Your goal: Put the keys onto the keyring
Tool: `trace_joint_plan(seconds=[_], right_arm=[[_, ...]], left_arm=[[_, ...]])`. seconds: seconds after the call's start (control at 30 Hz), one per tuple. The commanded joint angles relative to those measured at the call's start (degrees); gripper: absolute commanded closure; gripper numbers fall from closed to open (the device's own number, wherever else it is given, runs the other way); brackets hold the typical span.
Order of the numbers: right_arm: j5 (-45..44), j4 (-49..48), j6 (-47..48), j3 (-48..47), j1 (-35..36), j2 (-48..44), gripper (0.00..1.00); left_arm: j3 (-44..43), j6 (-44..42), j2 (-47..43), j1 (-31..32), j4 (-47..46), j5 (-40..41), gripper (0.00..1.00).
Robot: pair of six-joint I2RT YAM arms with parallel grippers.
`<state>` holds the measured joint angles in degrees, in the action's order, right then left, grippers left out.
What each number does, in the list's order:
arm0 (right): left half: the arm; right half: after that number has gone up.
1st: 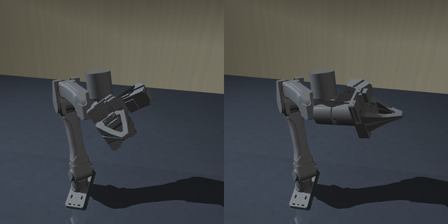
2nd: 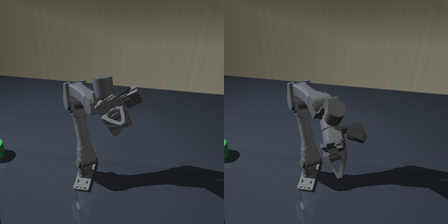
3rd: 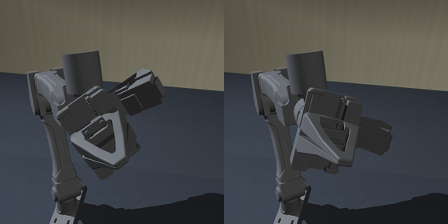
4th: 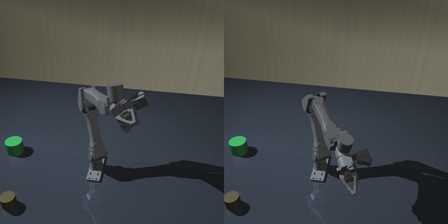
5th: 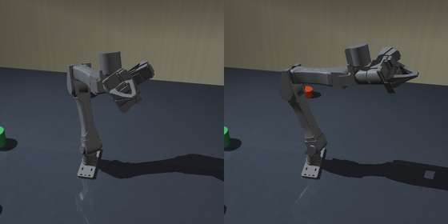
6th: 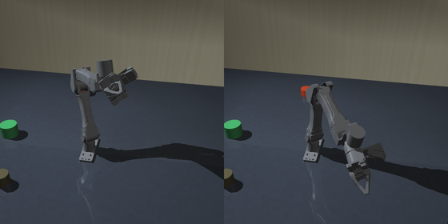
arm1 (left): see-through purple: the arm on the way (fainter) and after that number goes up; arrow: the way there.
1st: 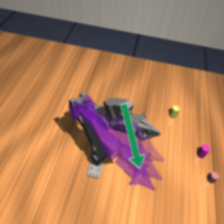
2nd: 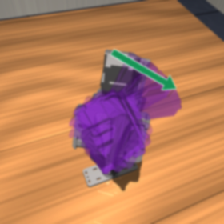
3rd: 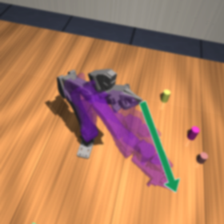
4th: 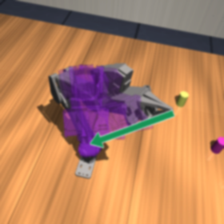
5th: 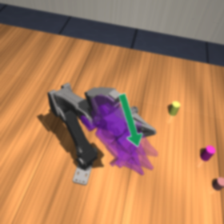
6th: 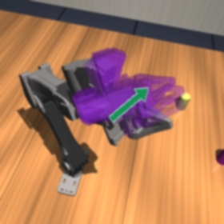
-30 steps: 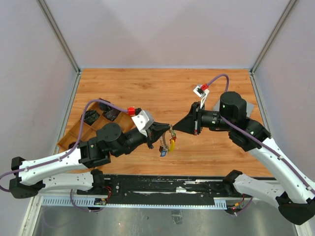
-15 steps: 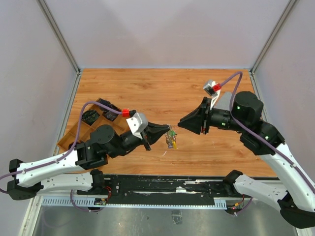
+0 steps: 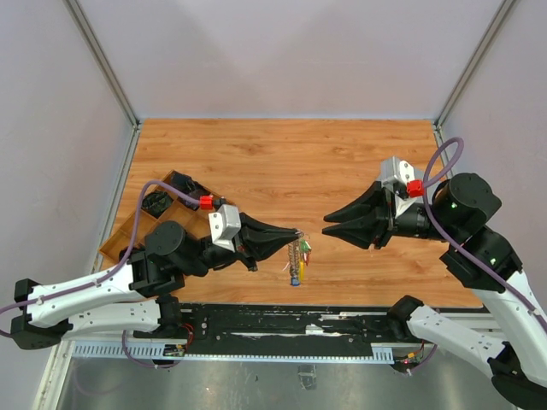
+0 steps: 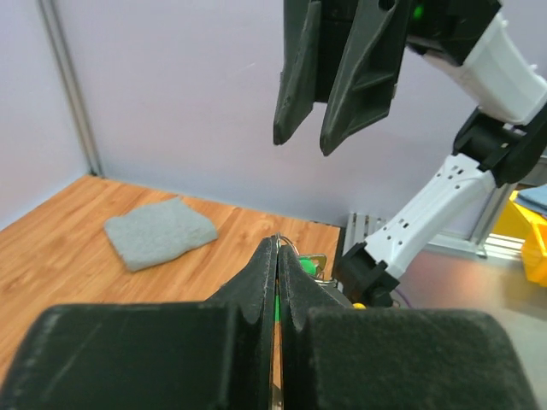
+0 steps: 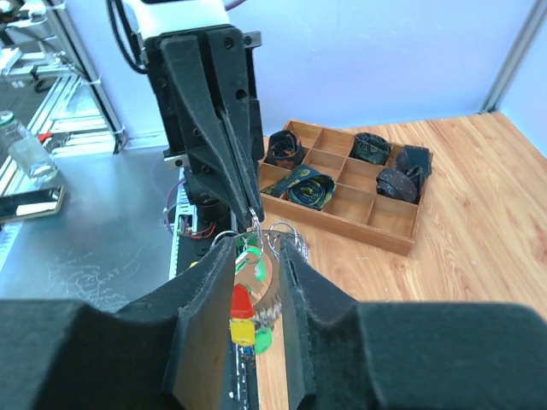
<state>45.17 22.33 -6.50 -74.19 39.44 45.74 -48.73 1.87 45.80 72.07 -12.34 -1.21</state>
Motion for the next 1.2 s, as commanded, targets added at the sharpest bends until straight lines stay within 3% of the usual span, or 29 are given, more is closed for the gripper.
trace_joint_plan(seconds=[0.0, 1.17], right_arm=[[7.16, -2.28, 4.85, -0.78, -0.96, -0.03, 0.70], [6.42, -0.33, 6.94, 0.25, 7.50, 4.35, 0.67]], left_arm=[[0.63, 1.72, -1.02, -0.18, -7.84, -4.74, 1.00], [0.04, 1.92, -0.26, -0.18, -9.46, -7.74, 0.99]])
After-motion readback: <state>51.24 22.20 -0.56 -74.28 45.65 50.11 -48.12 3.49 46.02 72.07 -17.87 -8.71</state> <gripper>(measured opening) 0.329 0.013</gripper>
